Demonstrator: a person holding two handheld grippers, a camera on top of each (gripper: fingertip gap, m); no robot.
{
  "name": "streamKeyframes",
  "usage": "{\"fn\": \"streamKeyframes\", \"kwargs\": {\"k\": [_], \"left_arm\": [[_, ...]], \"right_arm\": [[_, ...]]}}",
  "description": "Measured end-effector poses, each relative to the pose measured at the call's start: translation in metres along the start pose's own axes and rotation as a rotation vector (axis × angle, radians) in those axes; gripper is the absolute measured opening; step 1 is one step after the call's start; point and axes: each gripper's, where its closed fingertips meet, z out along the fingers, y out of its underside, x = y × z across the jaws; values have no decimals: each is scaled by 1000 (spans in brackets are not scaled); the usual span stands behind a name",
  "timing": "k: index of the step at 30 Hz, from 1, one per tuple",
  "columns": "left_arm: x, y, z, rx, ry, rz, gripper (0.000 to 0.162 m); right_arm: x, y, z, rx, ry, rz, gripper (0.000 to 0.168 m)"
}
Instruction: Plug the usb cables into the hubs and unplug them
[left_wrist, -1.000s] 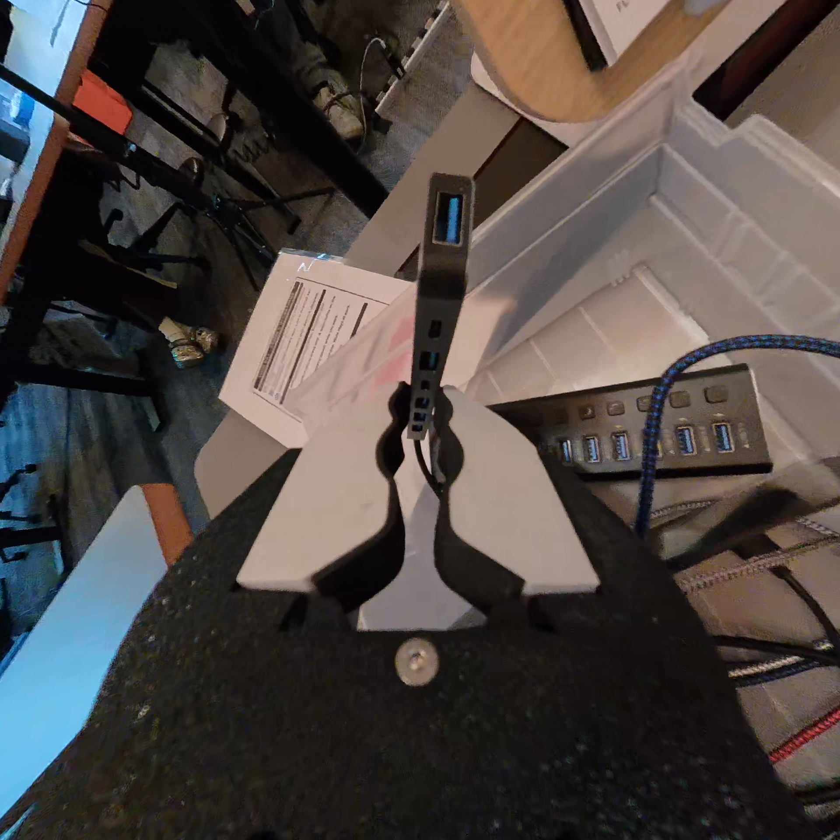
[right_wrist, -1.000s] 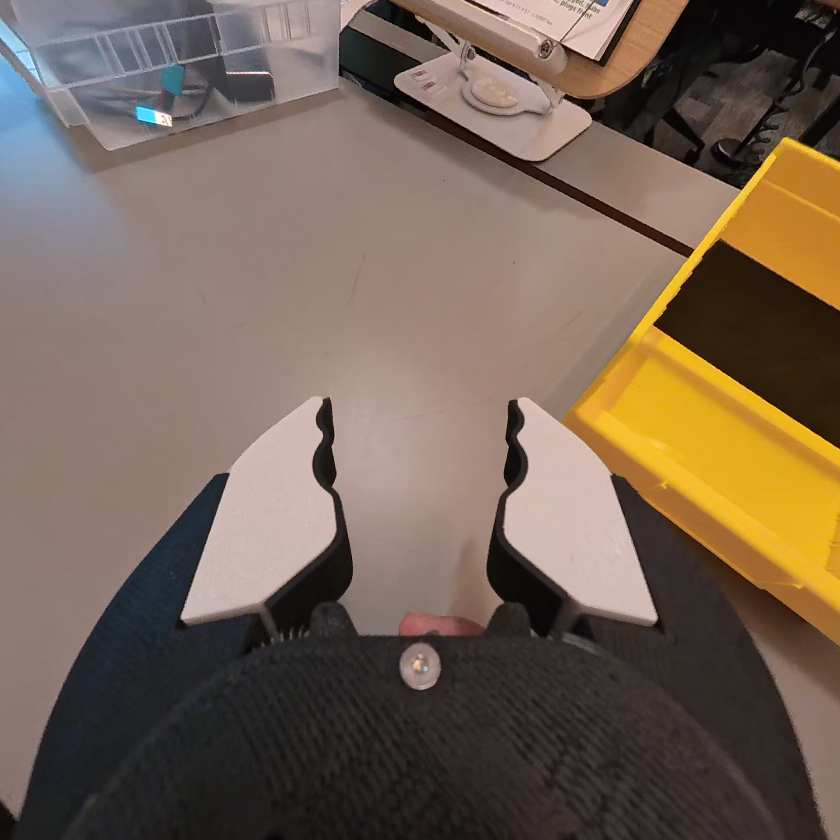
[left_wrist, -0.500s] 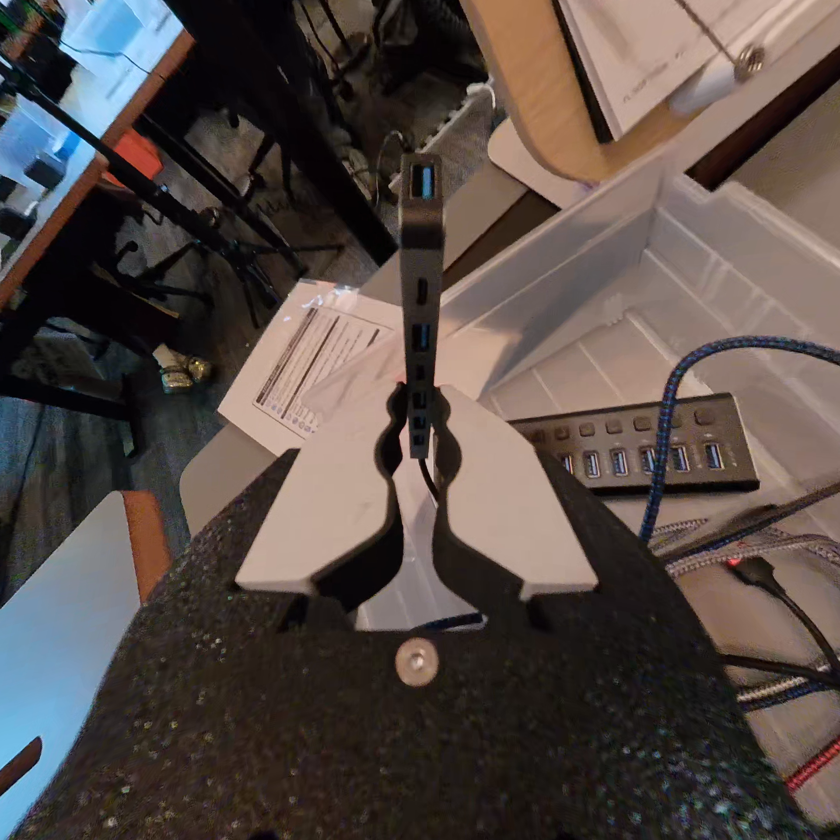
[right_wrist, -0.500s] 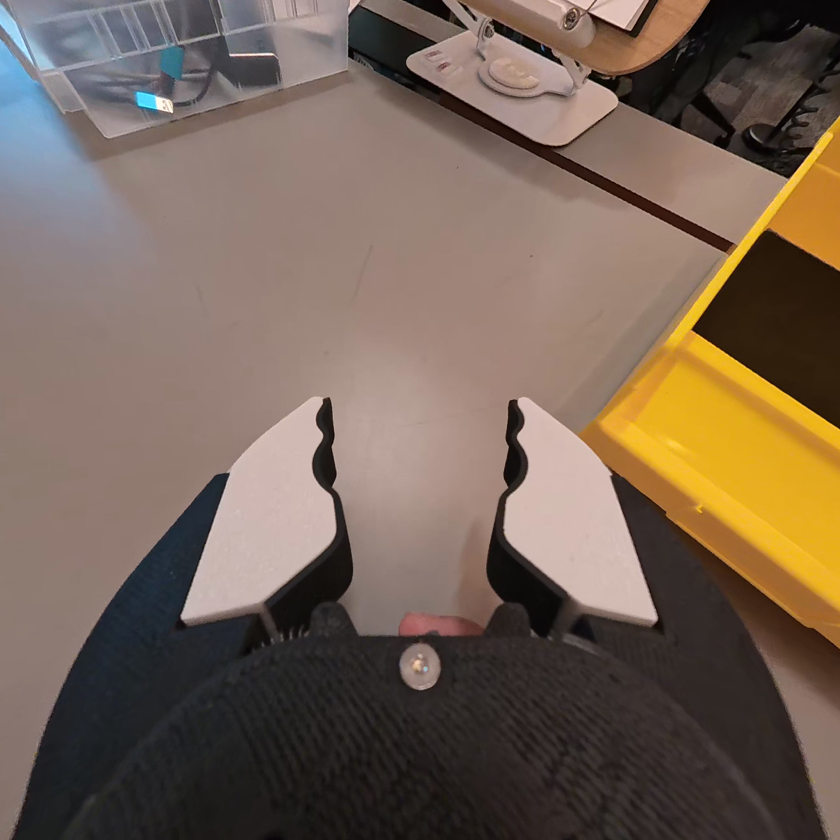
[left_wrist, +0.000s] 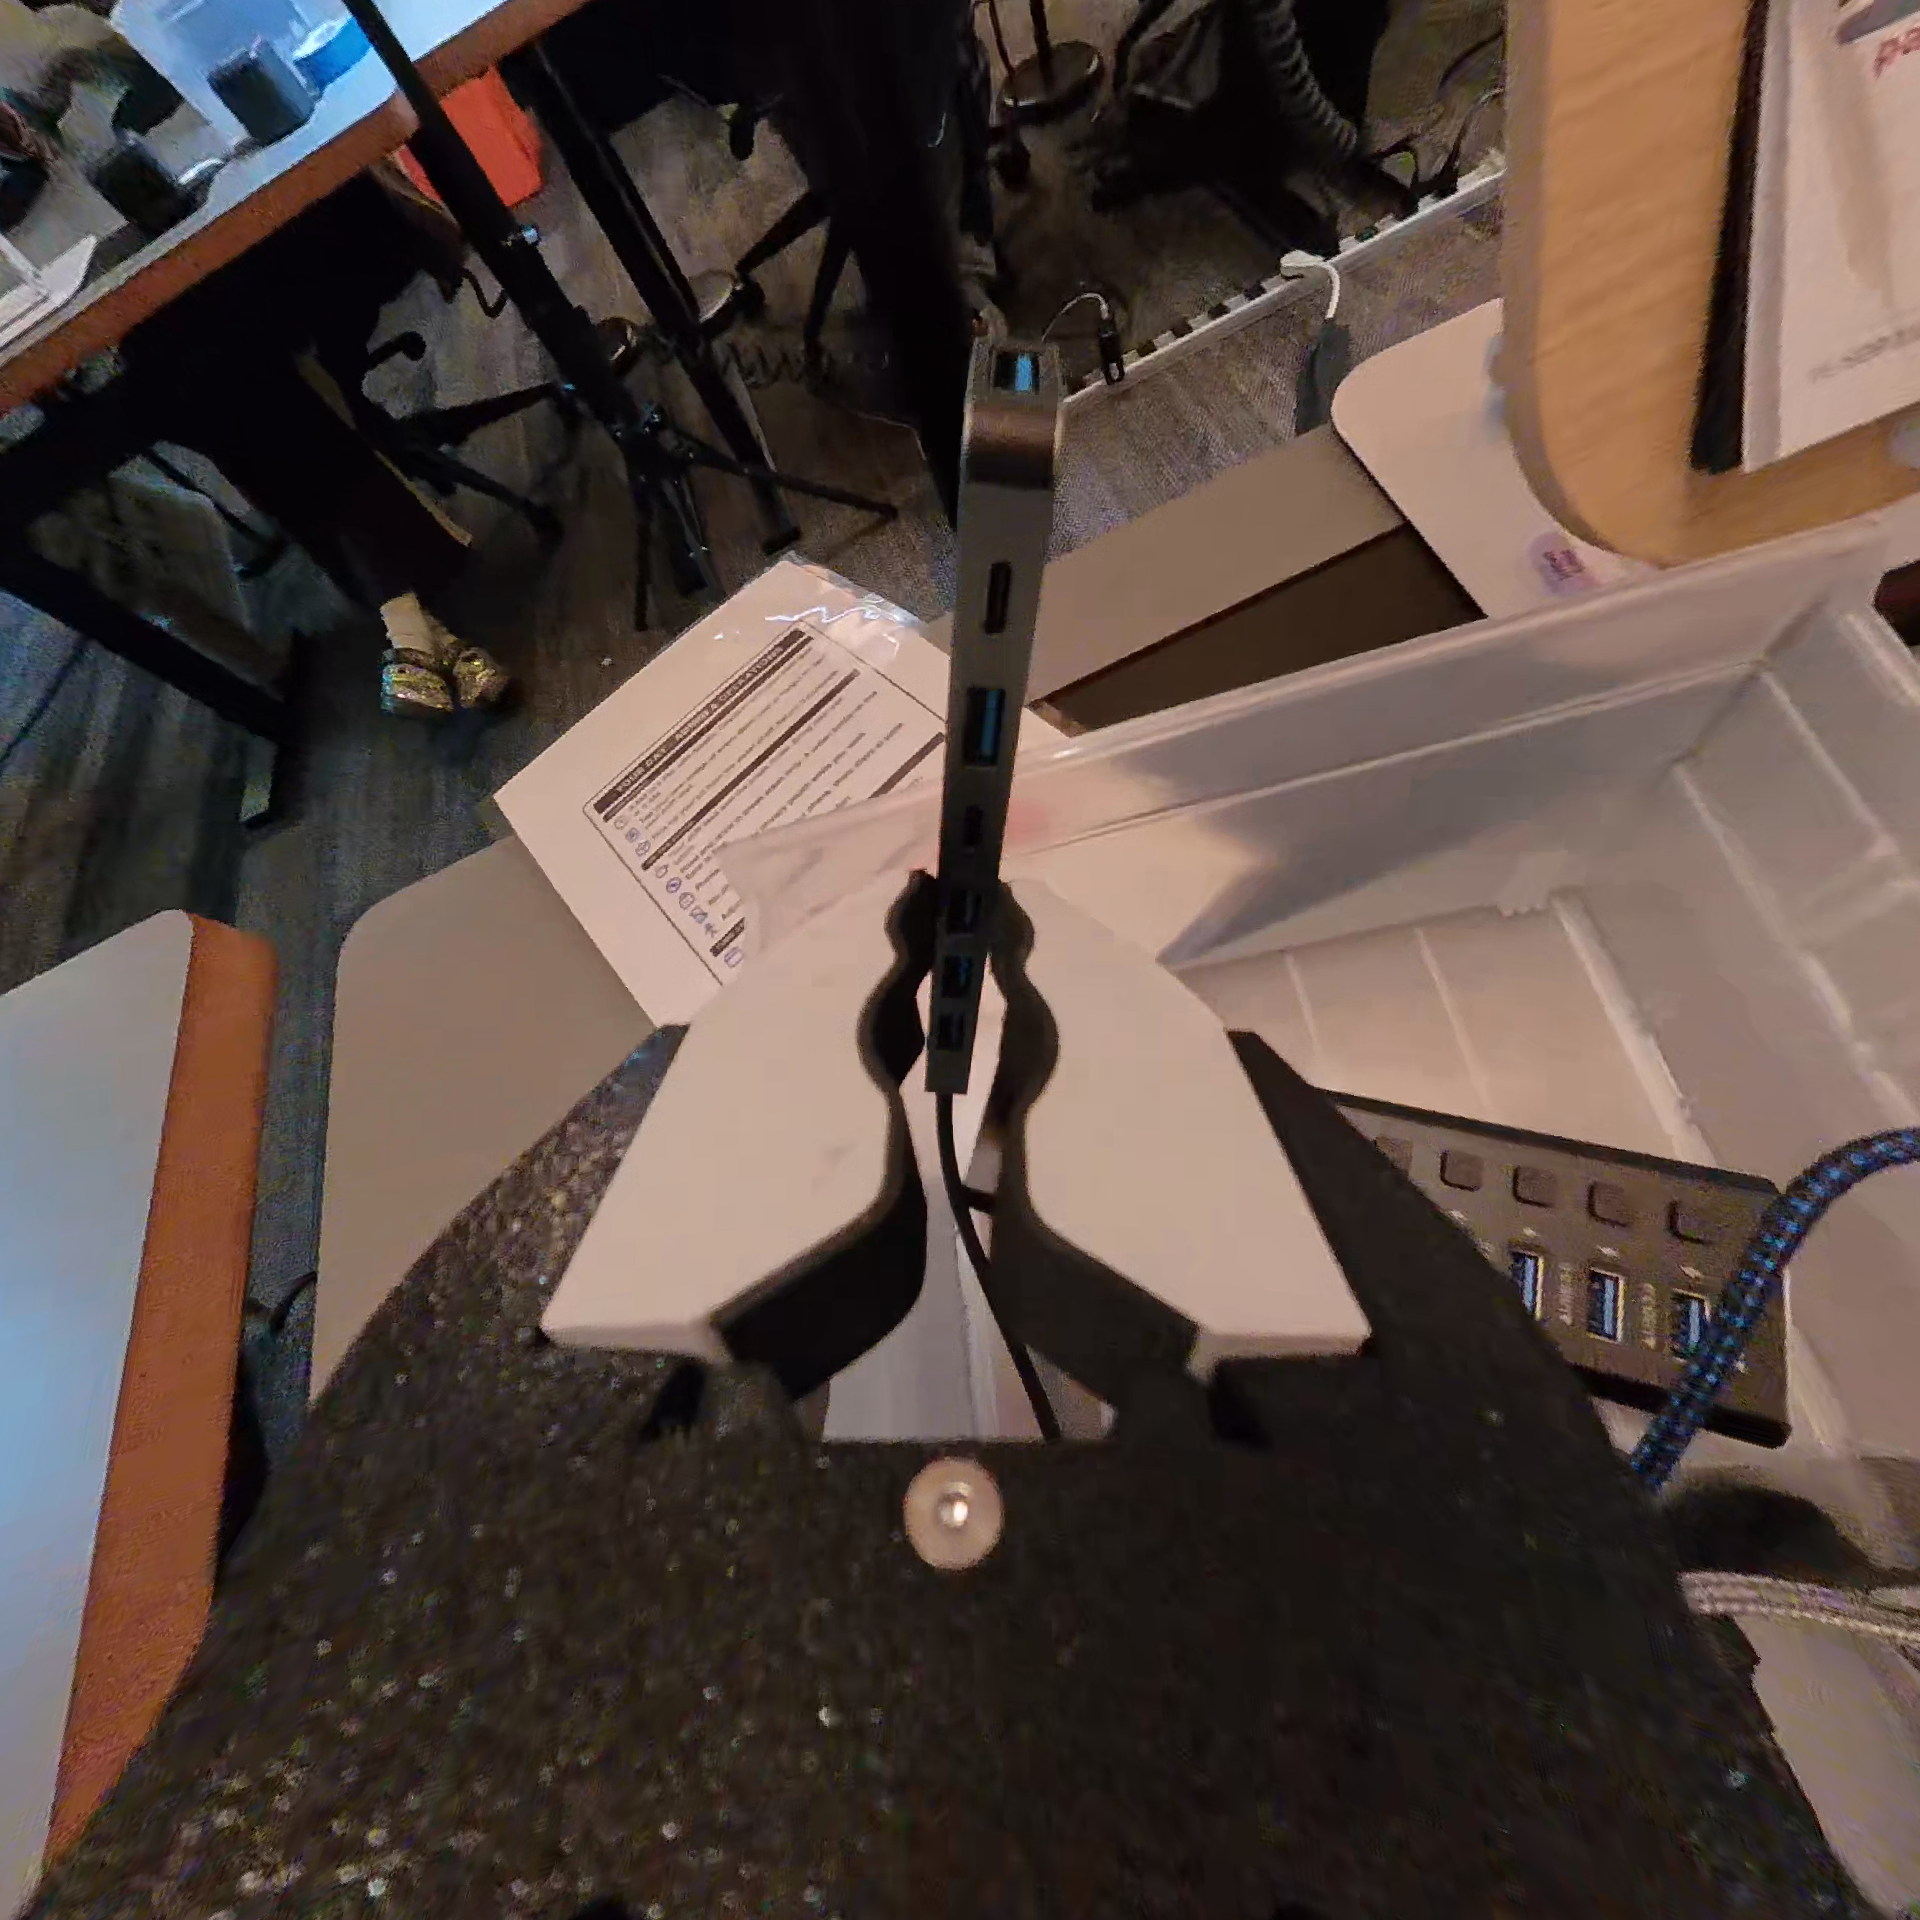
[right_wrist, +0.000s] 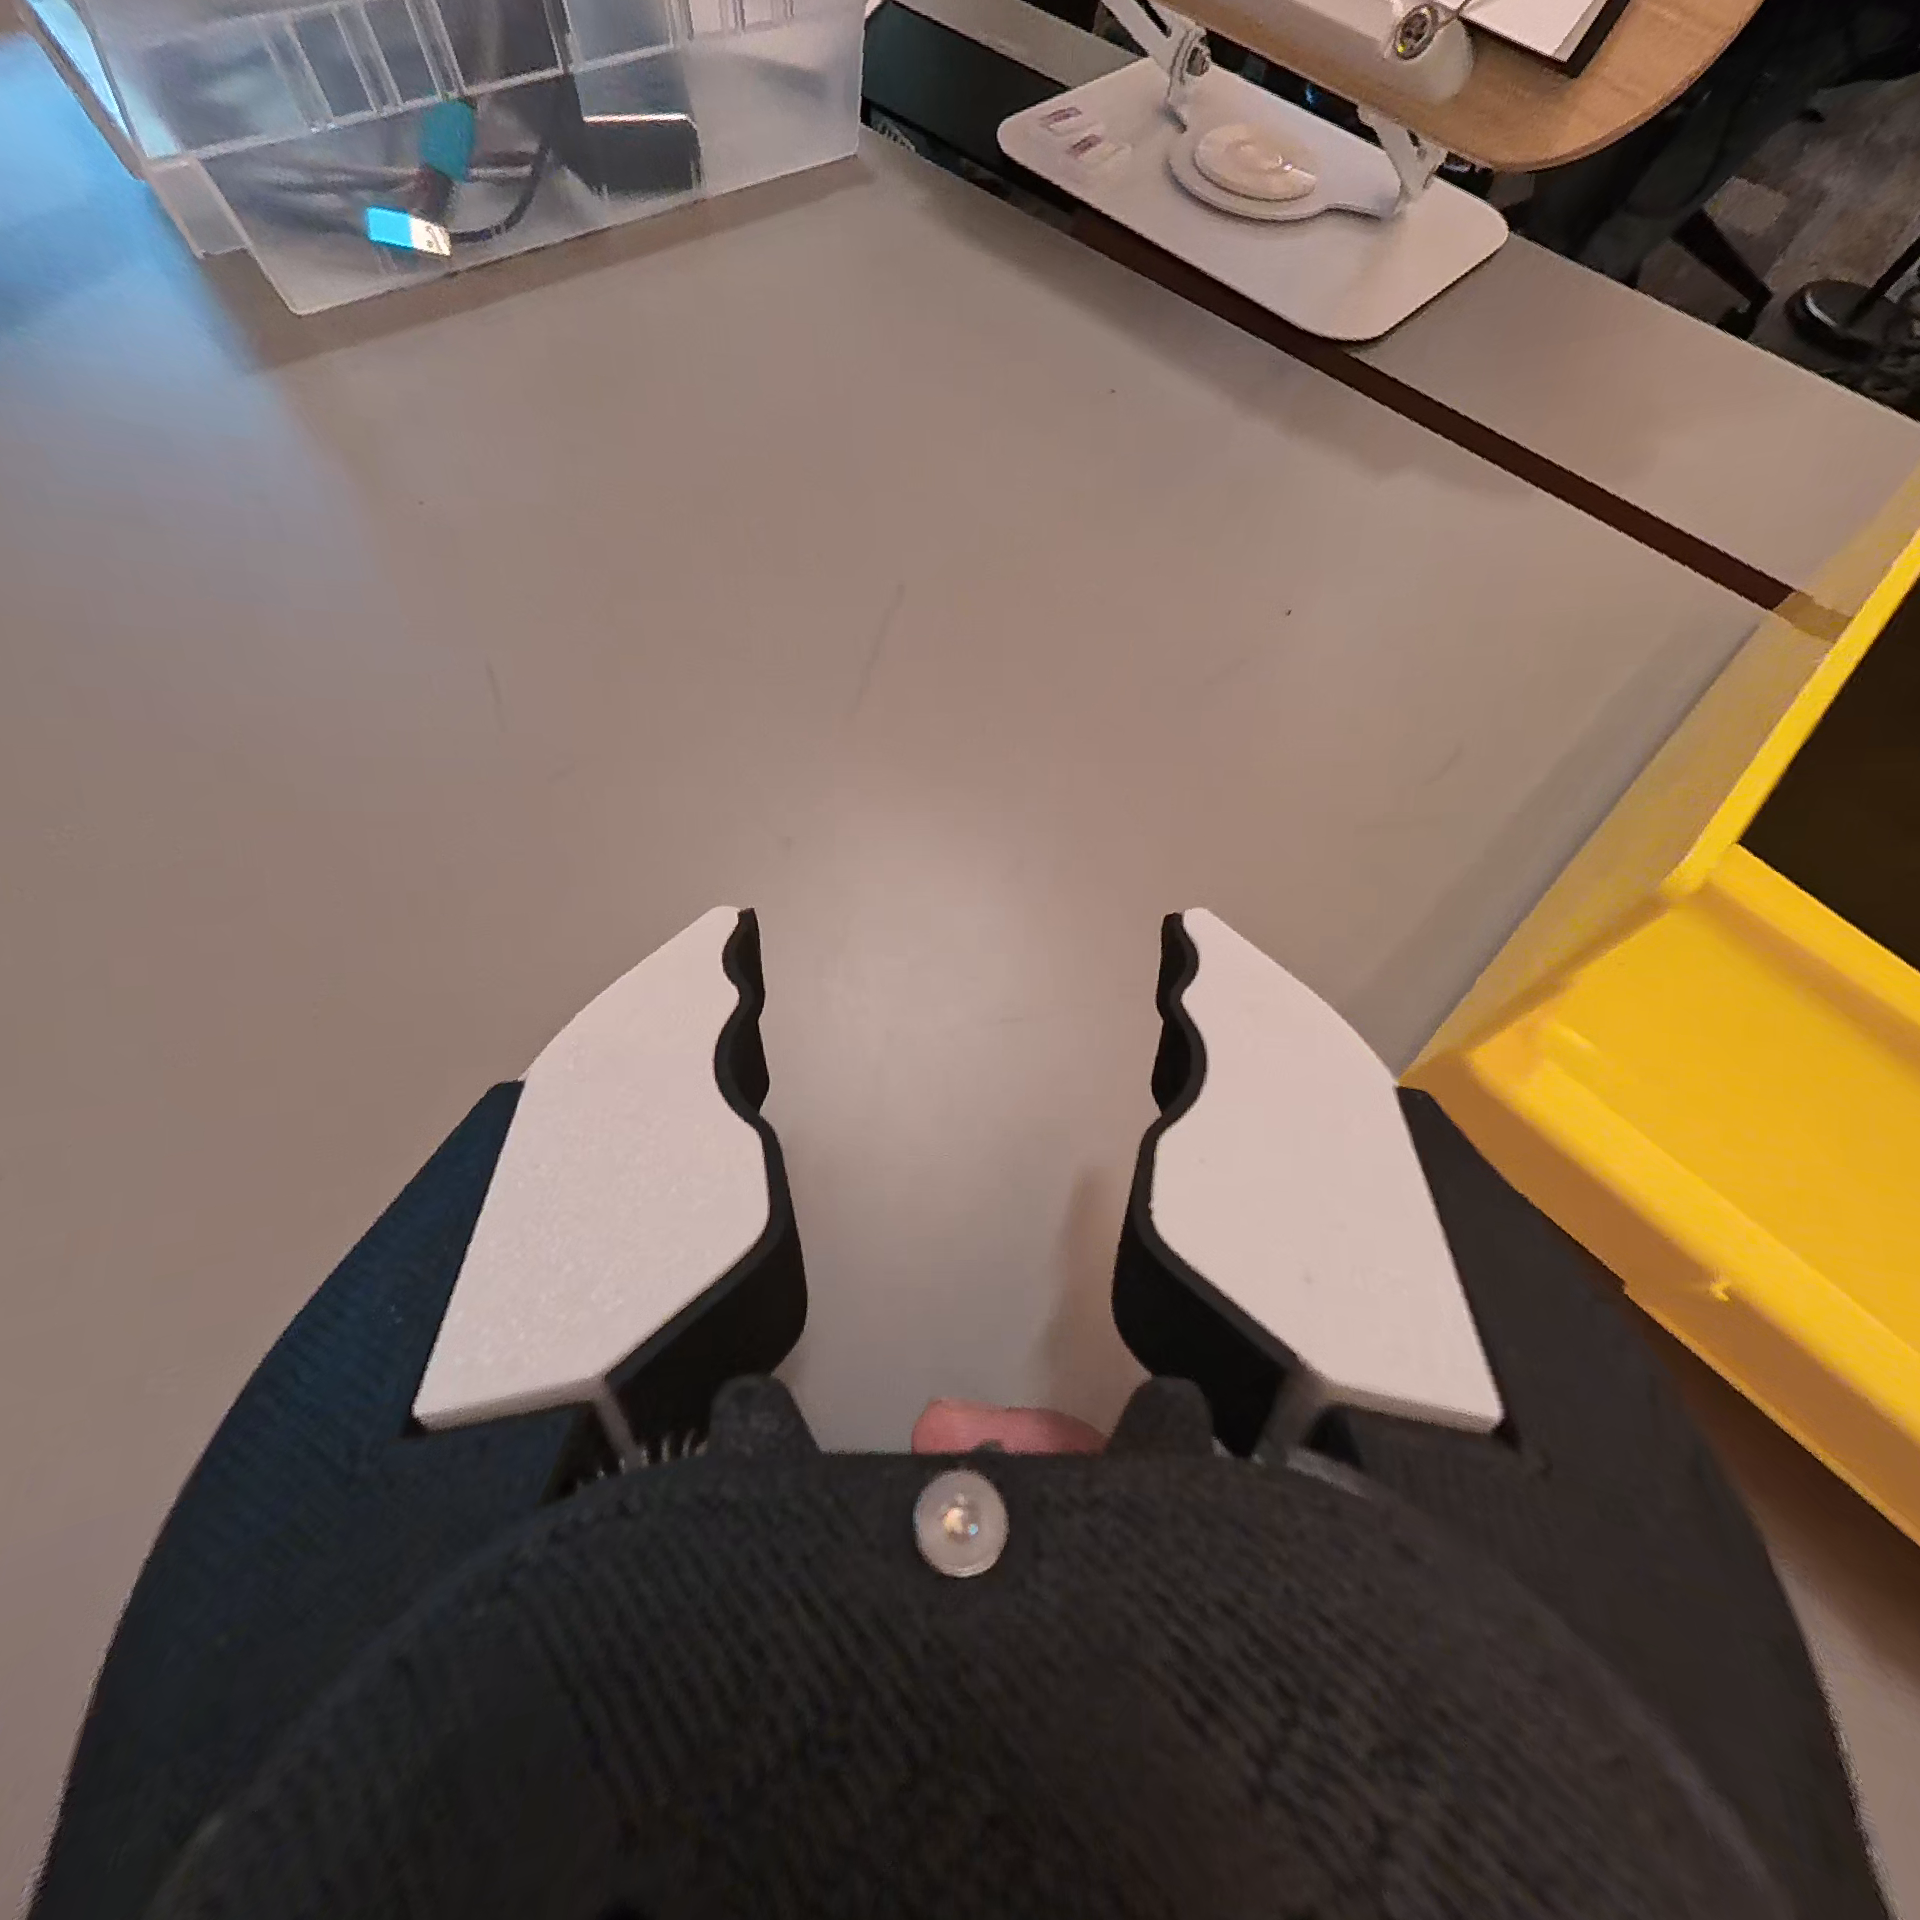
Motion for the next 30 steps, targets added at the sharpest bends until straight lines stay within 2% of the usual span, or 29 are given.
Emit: {"fn": "streamKeyframes", "kwargs": {"k": [3, 9, 14, 17, 23, 27, 30], "left_arm": [[-1, -1, -1, 26, 0, -16, 10], [-15, -15, -8, 156, 46, -249, 10], [-25, -23, -14, 261, 38, -349, 10], [-22, -23, -16, 256, 21, -278, 10], [-14, -28, -17, 191, -5, 33, 10], [-11, -27, -5, 170, 36, 4, 9], [-24, -30, -1, 187, -23, -71, 9]], "right_arm": [[-4, 0, 5, 3, -18, 5, 73], [-20, -8, 25, 0, -75, -29, 73], [-35, -12, 38, -11, -116, -63, 74], [-37, -7, 41, -31, -120, -69, 74], [-33, -3, 43, -45, -115, -57, 74], [-30, -6, 43, -37, -106, -55, 74], [-32, -7, 43, -34, -109, -54, 73]]}}
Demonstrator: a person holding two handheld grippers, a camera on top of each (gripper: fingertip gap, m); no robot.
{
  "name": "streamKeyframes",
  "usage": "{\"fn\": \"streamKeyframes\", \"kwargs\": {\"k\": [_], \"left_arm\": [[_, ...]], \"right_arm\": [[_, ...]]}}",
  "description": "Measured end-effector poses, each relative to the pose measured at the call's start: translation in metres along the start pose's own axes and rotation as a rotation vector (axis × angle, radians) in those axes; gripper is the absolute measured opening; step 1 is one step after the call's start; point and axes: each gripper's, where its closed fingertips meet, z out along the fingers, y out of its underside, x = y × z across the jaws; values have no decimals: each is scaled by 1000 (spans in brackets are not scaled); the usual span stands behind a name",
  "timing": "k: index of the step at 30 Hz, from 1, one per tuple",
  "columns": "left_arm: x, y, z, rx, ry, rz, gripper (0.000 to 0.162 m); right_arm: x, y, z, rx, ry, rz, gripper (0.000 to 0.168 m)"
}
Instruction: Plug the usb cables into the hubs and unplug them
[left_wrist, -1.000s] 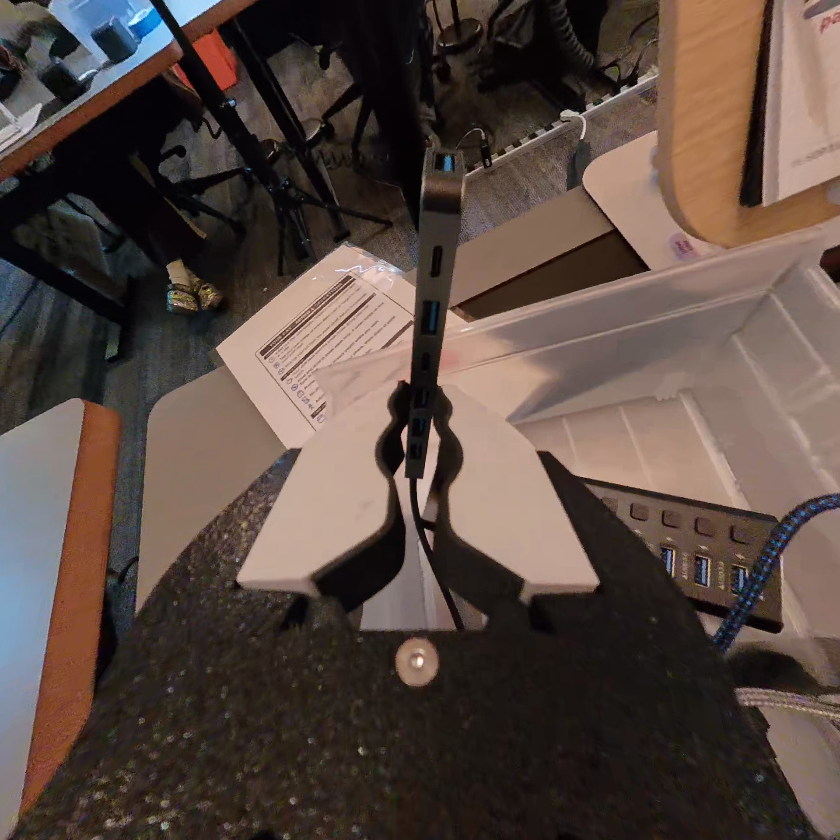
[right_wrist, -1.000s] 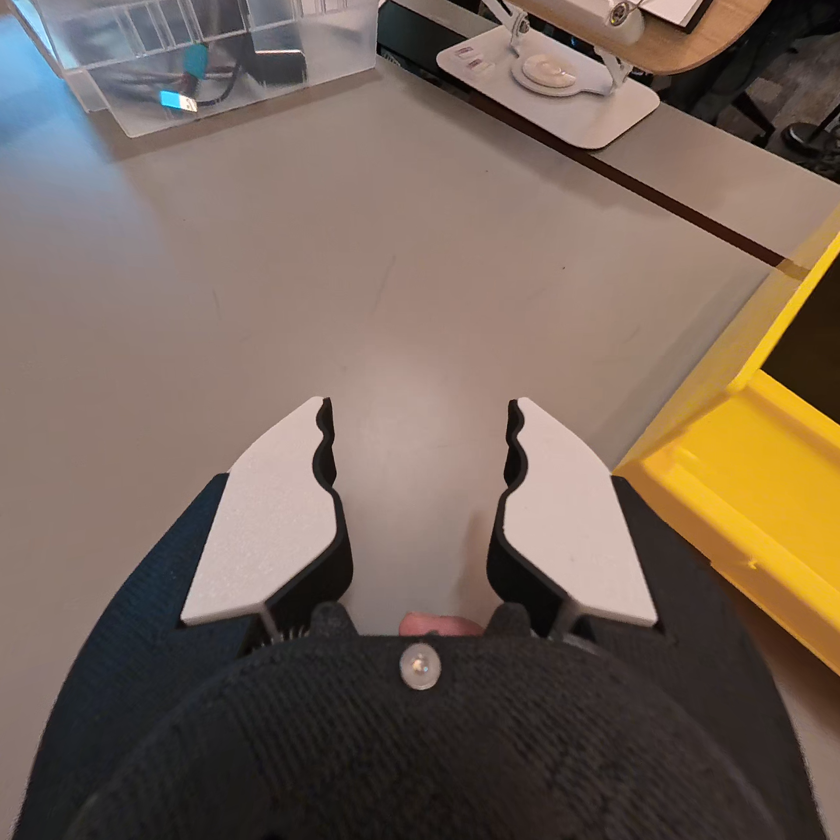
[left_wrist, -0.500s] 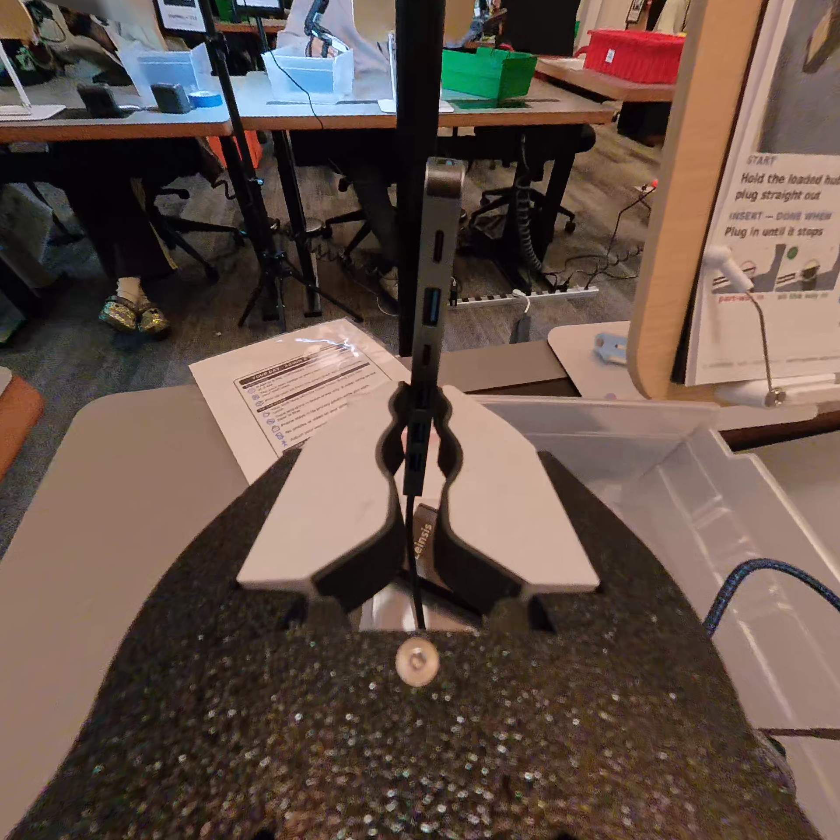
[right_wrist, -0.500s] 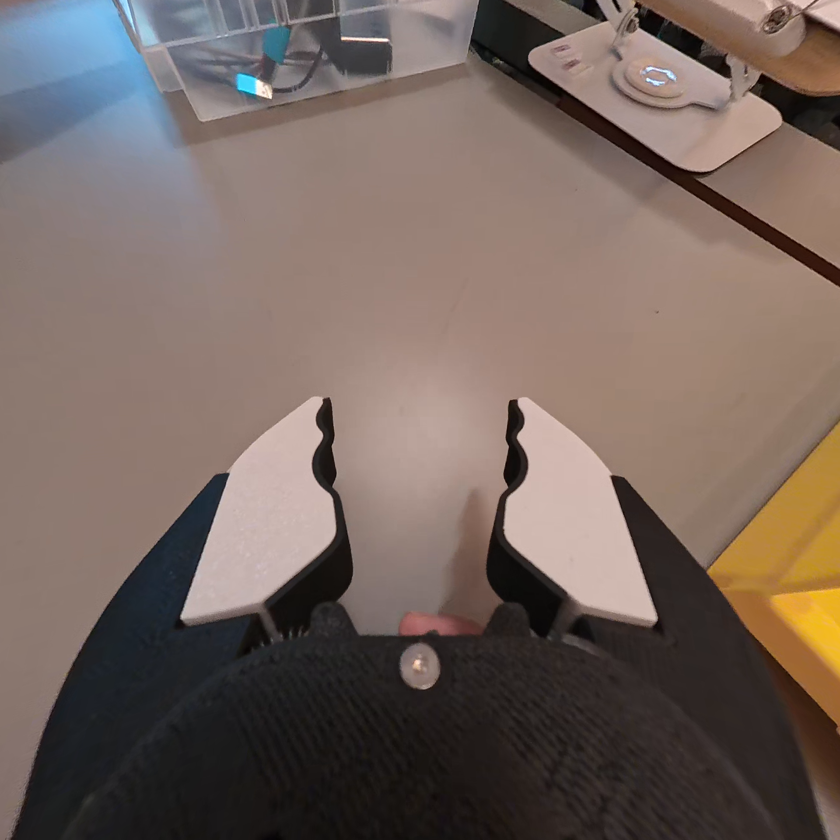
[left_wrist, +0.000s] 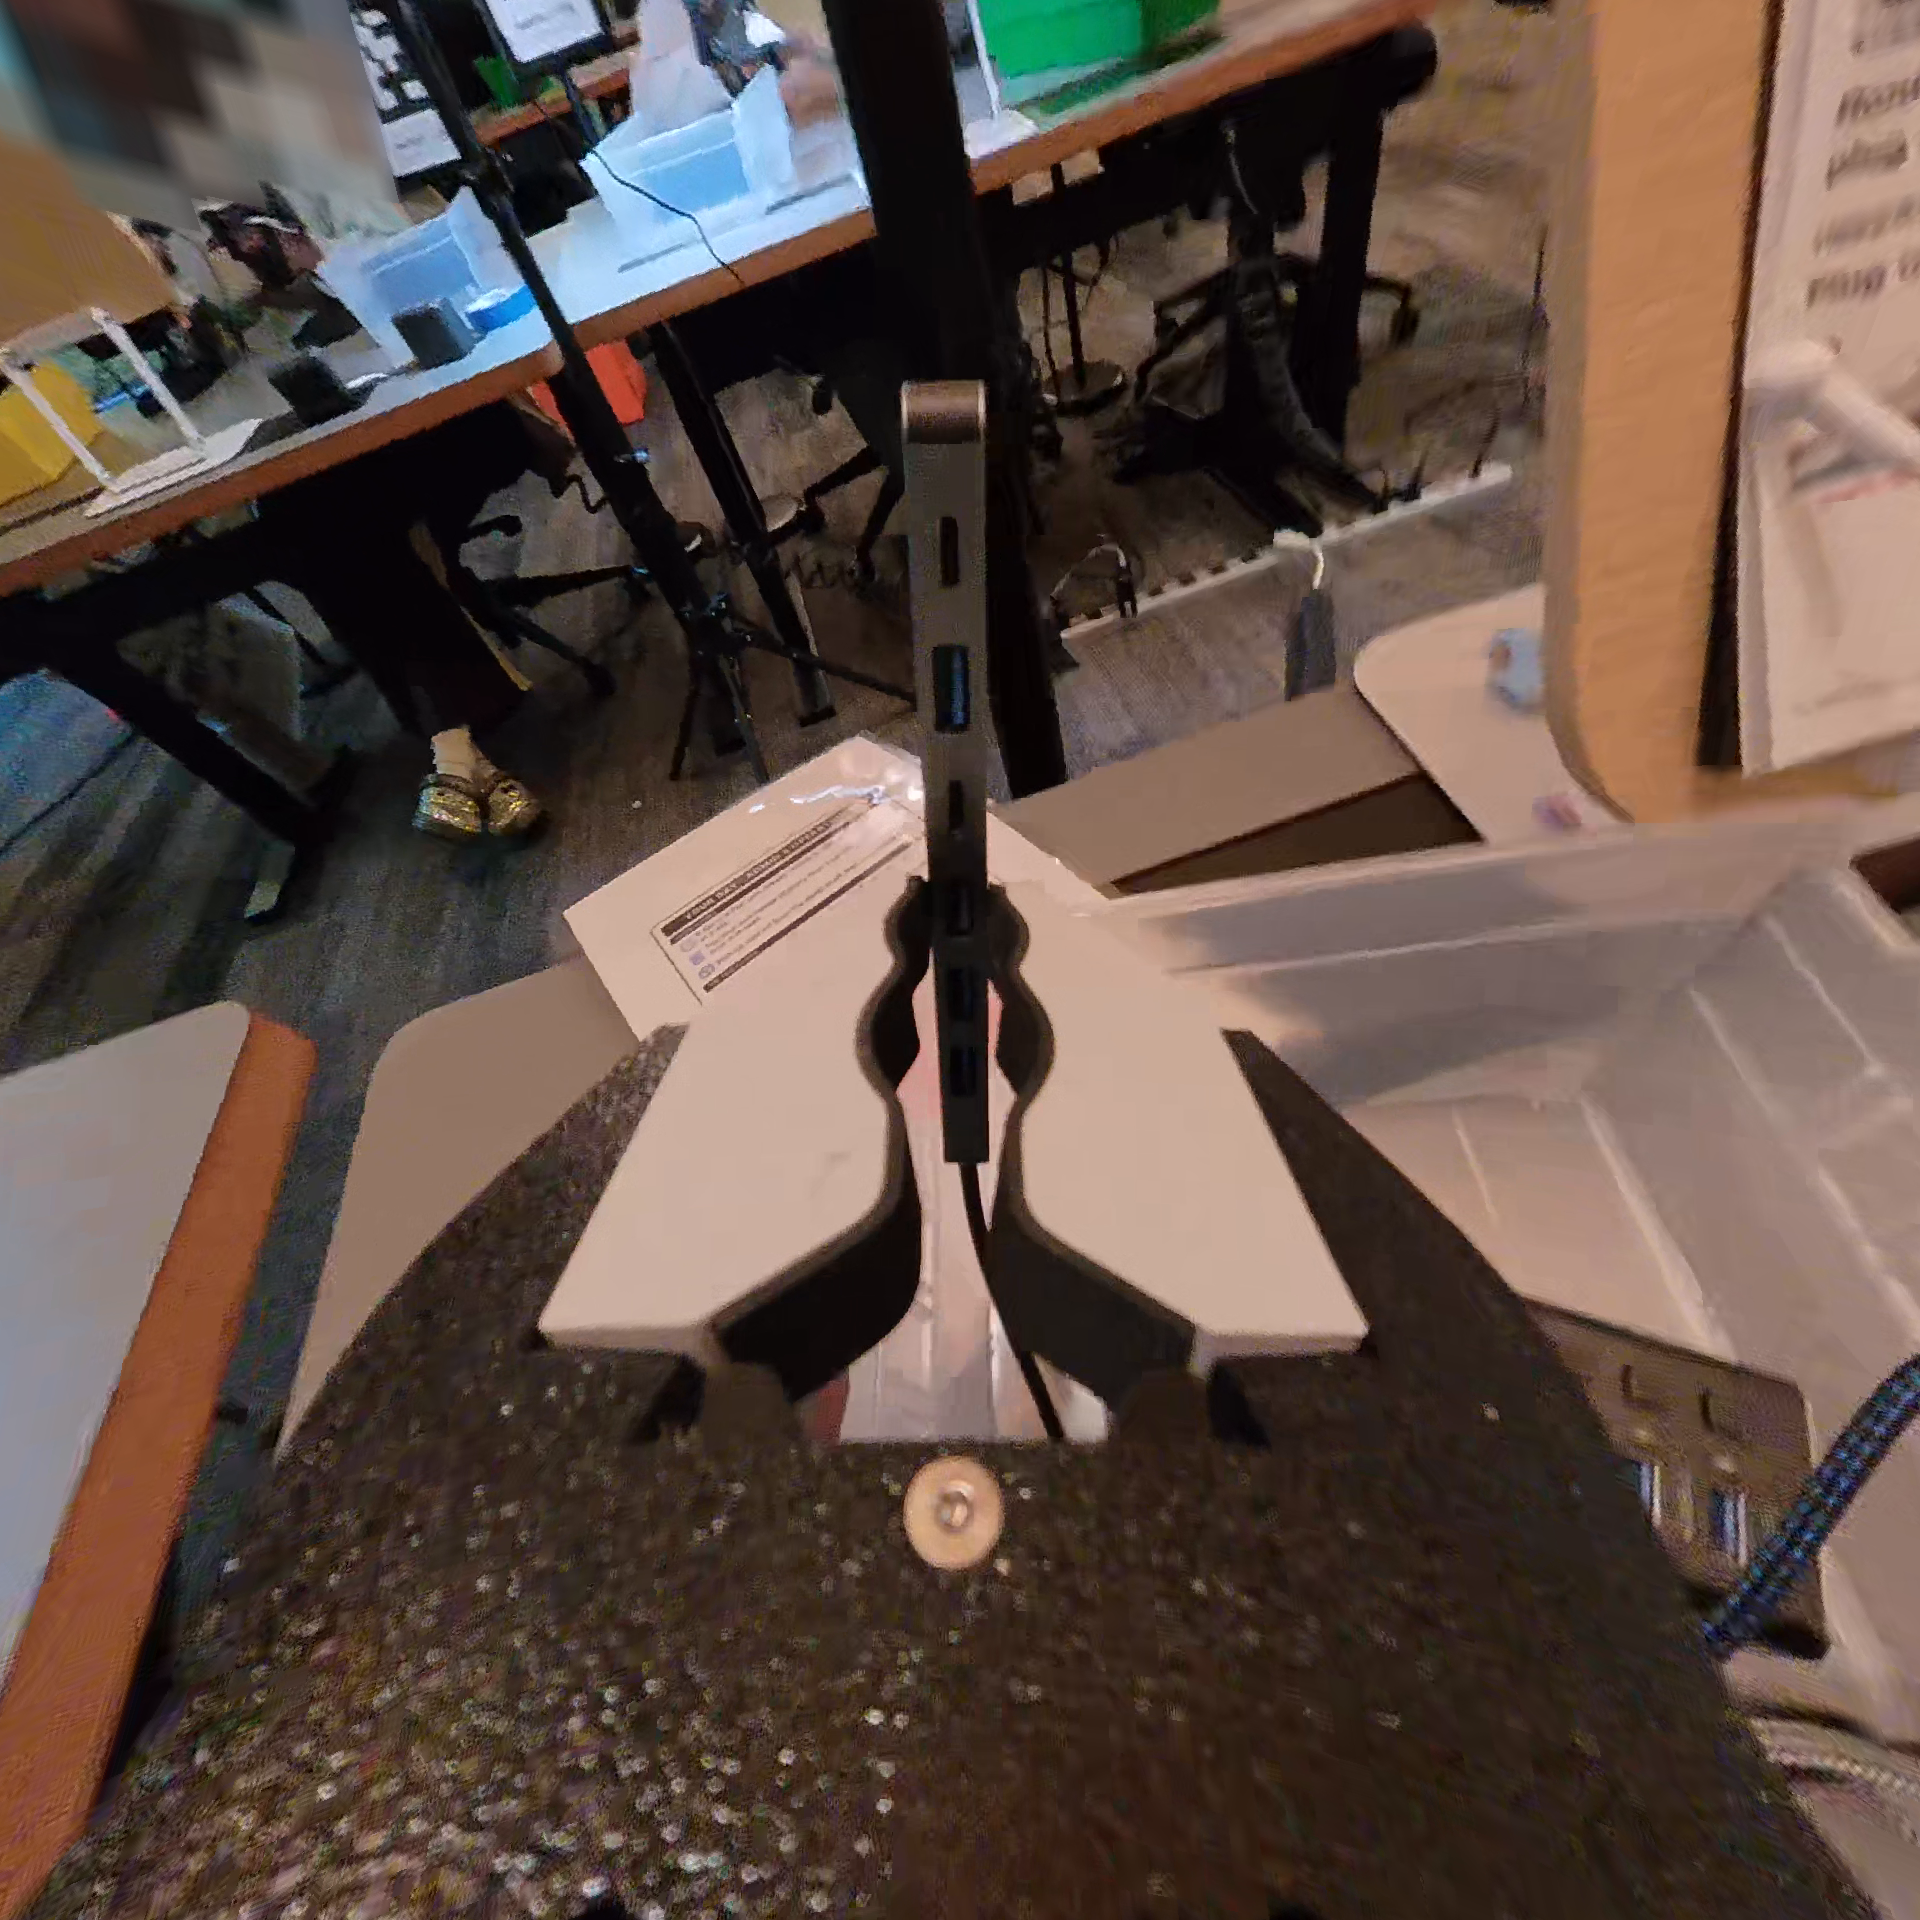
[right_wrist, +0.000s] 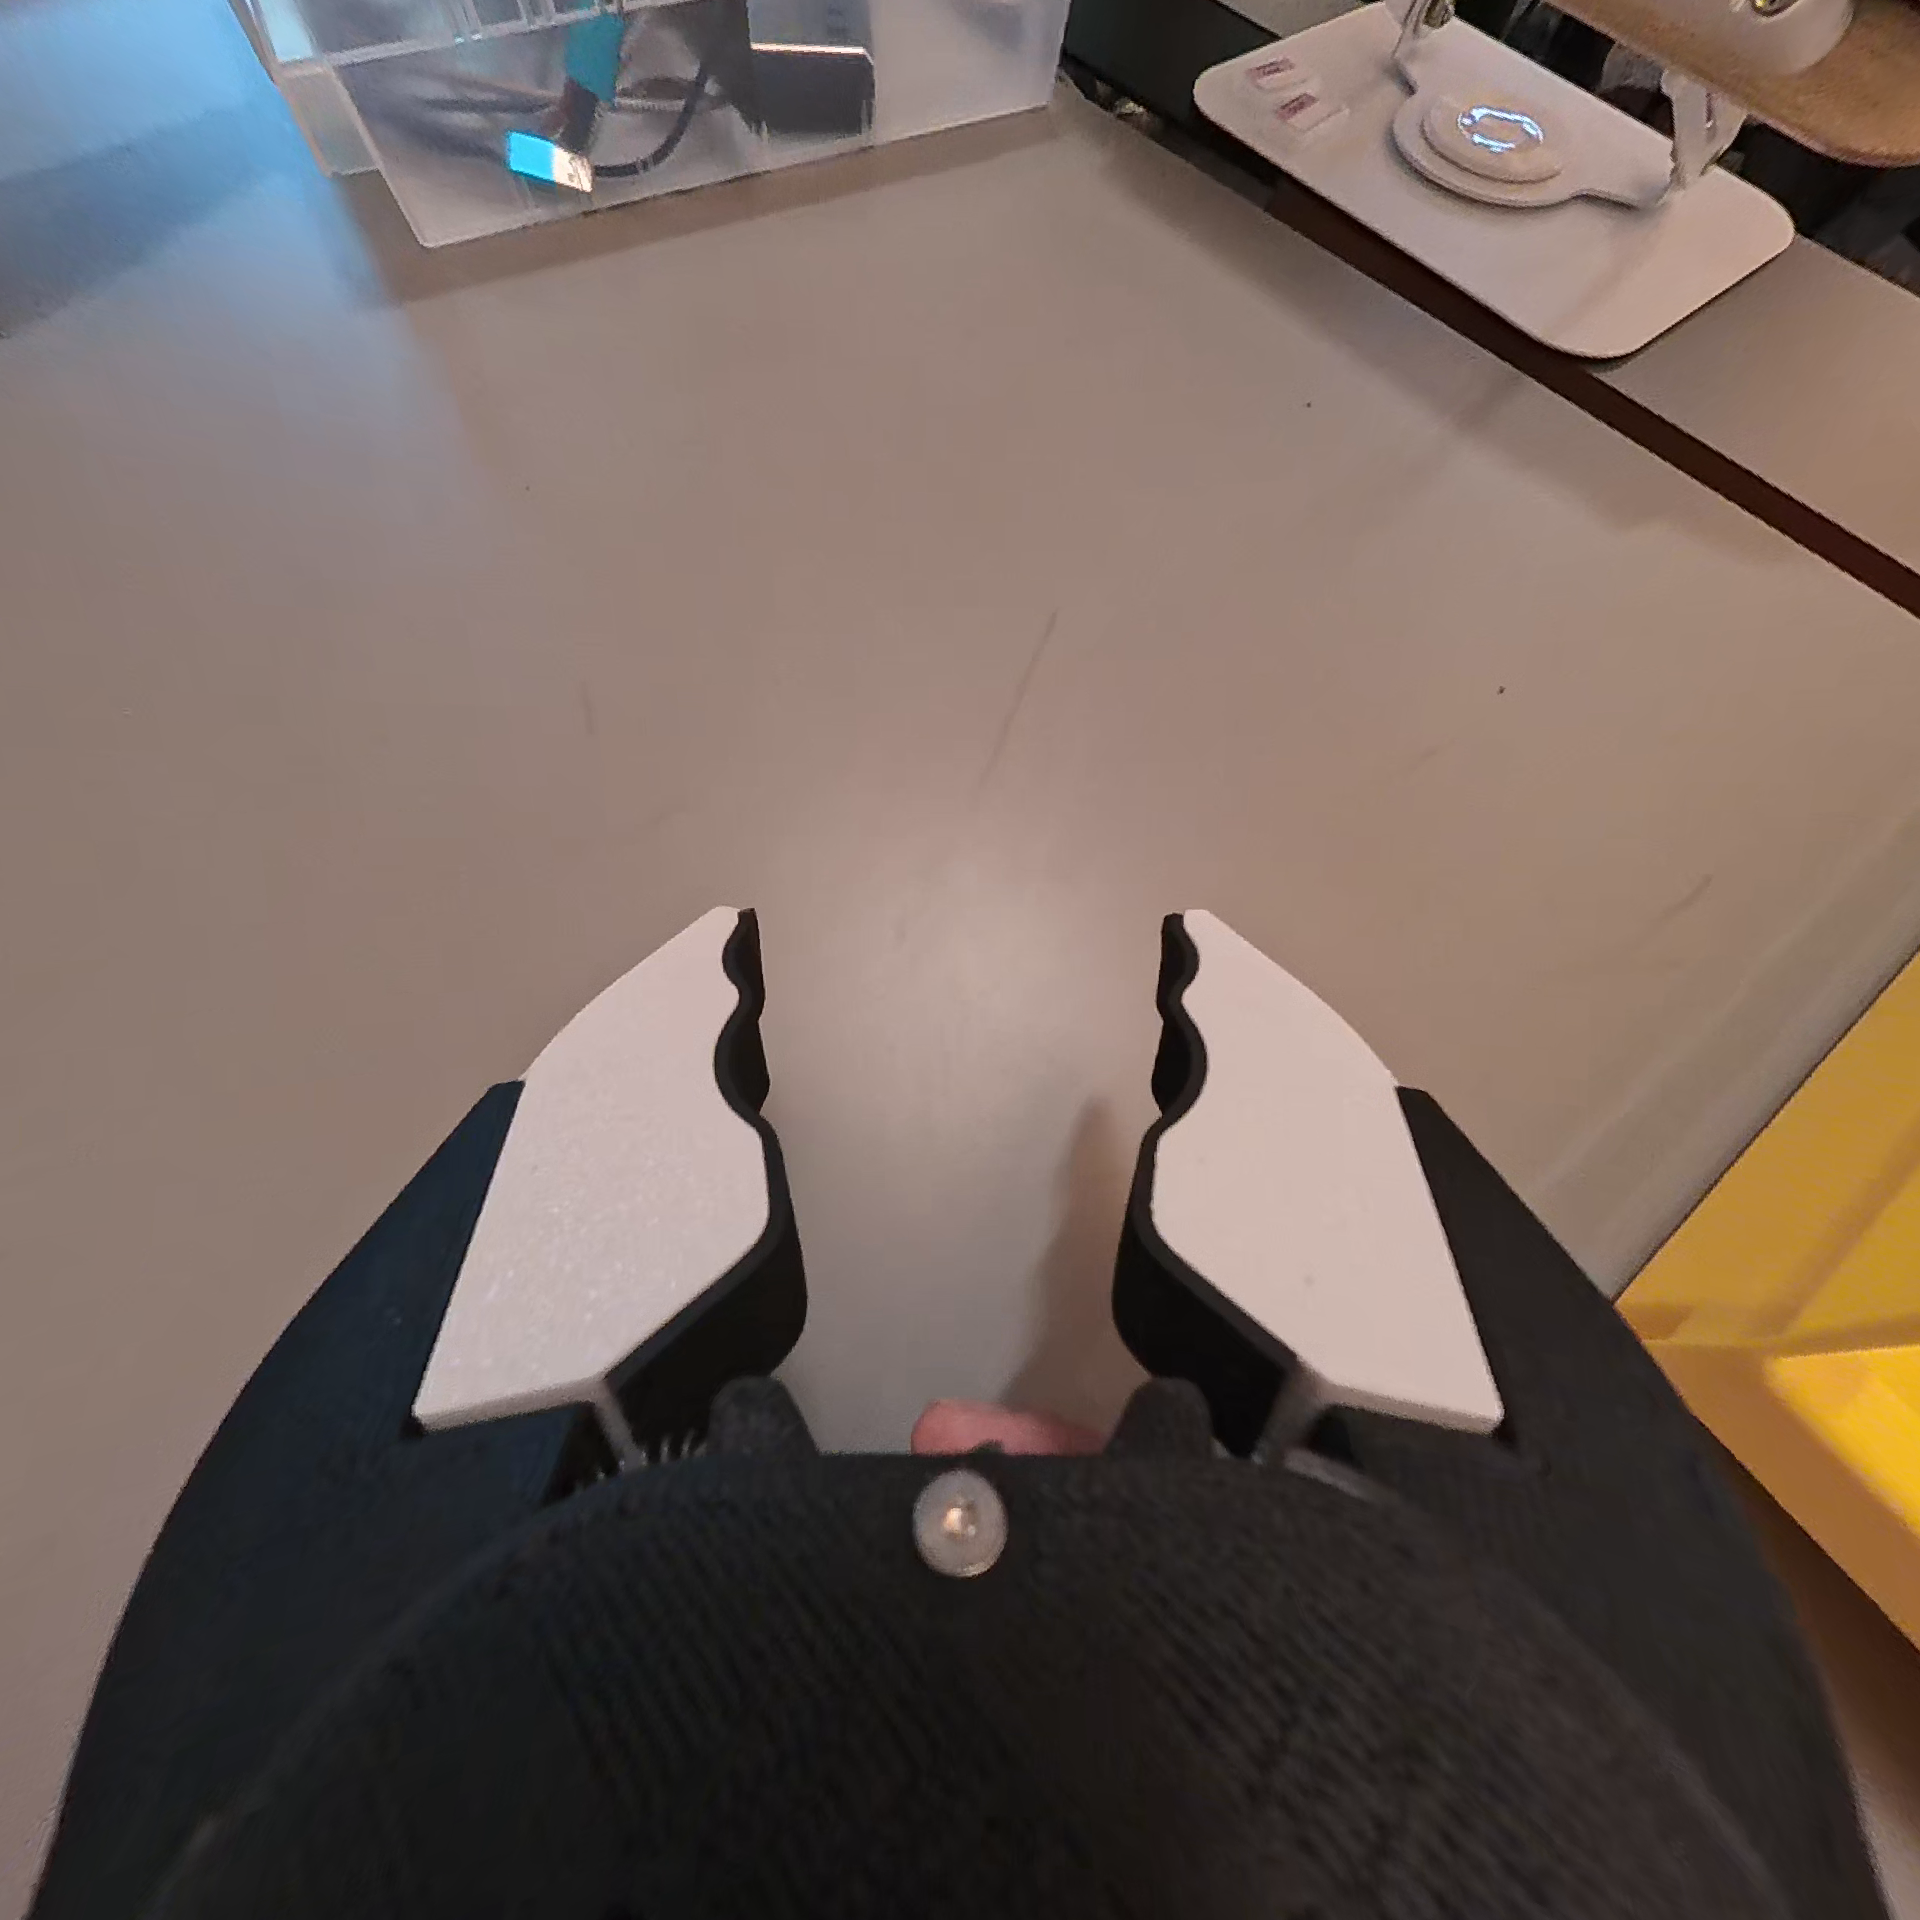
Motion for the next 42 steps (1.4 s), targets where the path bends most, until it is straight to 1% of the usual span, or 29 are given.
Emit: {"fn": "streamKeyframes", "kwargs": {"k": [2, 3, 4, 6, 9, 12, 14, 18, 20, 24, 27, 29, 30, 32, 34, 36, 37, 39, 41, 42], "left_arm": [[-10, -9, -3, 89, -9, -171, 9], [-12, -12, -4, 142, 24, -262, 9], [-17, -14, -7, 181, 34, -326, 10], [-30, -13, -12, 206, -4, -399, 9], [-33, -8, -15, 168, -3, -411, 9], [-29, 6, -19, 79, -33, -384, 9], [-21, 14, -28, 35, -31, -397, 9], [14, 34, -67, -60, -25, -430, 10], [36, 41, -94, -77, -28, -436, 9], [80, 50, -142, -114, -7, -410, 9], [109, 56, -170, -136, 10, -371, 9], [126, 58, -179, -147, 24, -297, 9], [136, 61, -182, -164, 39, -235, 10], [155, 65, -185, -195, 75, -93, 10], [171, 71, -184, -220, 112, 34, 10], [176, 80, -181, -263, 103, 121, 10], [179, 83, -178, -282, 111, 138, 10], [181, 87, -174, -314, 125, 145, 10], [179, 88, -170, -328, 125, 118, 10], [178, 87, -168, -326, 127, 97, 10]], "right_arm": [[-2, 0, 0, 1, -3, -3, 73], [-3, 0, 0, 0, -5, -3, 74], [-3, 0, 0, -1, -6, -5, 74], [-4, 1, 0, 2, -8, -7, 74], [-6, -3, 3, 26, -27, 23, 73], [-21, -23, 14, 100, -90, 72, 72], [-38, -37, 23, 126, -152, 50, 72], [-69, -58, 42, 118, -205, -96, 72], [-86, -80, 50, 174, -227, -145, 68], [-110, -133, 56, 347, -255, -122, 58], [-114, -152, 65, 361, -226, -115, 52], [-122, -155, 74, 332, -249, -115, 51], [-126, -152, 79, 300, -260, -112, 51], [-126, -144, 90, 239, -222, -115, 51], [-124, -149, 90, 268, -225, -64, 49], [-115, -150, 91, 278, -184, -43, 50], [-115, -148, 92, 272, -183, -46, 45], [-120, -144, 93, 240, -217, -60, 28], [-122, -144, 92, 239, -214, -74, 24], [-122, -144, 92, 240, -204, -85, 26]]}}
